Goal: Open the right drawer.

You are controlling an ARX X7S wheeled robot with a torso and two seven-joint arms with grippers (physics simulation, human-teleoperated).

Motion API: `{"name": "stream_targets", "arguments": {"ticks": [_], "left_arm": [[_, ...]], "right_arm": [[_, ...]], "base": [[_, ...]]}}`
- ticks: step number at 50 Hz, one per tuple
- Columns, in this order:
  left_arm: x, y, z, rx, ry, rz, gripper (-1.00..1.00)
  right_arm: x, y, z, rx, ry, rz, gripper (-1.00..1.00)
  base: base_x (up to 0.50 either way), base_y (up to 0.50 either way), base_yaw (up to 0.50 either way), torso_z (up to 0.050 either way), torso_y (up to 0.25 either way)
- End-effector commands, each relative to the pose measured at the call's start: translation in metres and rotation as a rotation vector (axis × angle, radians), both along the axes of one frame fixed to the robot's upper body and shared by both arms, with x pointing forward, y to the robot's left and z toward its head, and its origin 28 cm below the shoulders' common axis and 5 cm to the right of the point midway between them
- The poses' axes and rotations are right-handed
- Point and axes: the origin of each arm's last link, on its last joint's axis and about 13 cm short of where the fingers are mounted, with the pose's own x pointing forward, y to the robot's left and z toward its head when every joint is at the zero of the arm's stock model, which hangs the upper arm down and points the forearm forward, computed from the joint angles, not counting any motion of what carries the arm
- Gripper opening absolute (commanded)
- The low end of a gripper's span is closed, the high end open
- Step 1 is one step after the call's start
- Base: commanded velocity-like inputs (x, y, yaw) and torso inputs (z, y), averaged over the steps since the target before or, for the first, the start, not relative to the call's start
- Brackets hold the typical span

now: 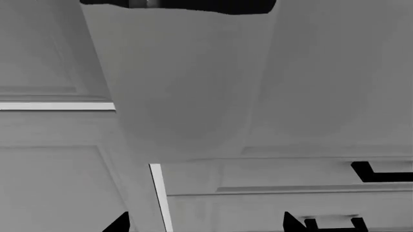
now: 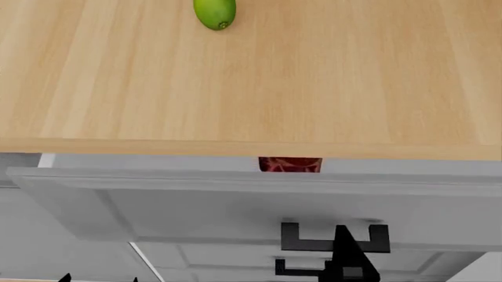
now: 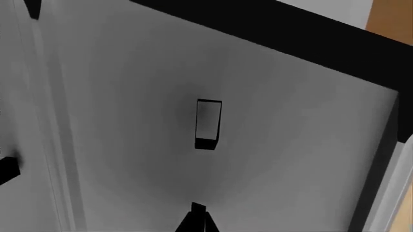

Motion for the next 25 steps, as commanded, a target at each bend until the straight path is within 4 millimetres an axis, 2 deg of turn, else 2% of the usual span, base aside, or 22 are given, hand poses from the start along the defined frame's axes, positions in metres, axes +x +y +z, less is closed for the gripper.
{"name": "stream_targets", "arguments": {"ticks": [1, 25], "left_arm": [[0.0017, -0.0012, 0.0014, -0.013, -0.018, -0.01, 1.0], [0.0013, -0.0015, 0.0017, -0.011, -0.019, -0.01, 1.0]], "right_arm": [[0.0035, 0.0126, 0.0169, -0.078, -0.208, 0.029, -1.0], [0.0031, 0.0126, 0.0137, -0.08, -0.199, 0.029, -1.0]], "base": [[0.0, 0.0, 0.0, 0.01, 0.0], [-0.15, 0.0, 0.0, 0.001, 0.002]]}}
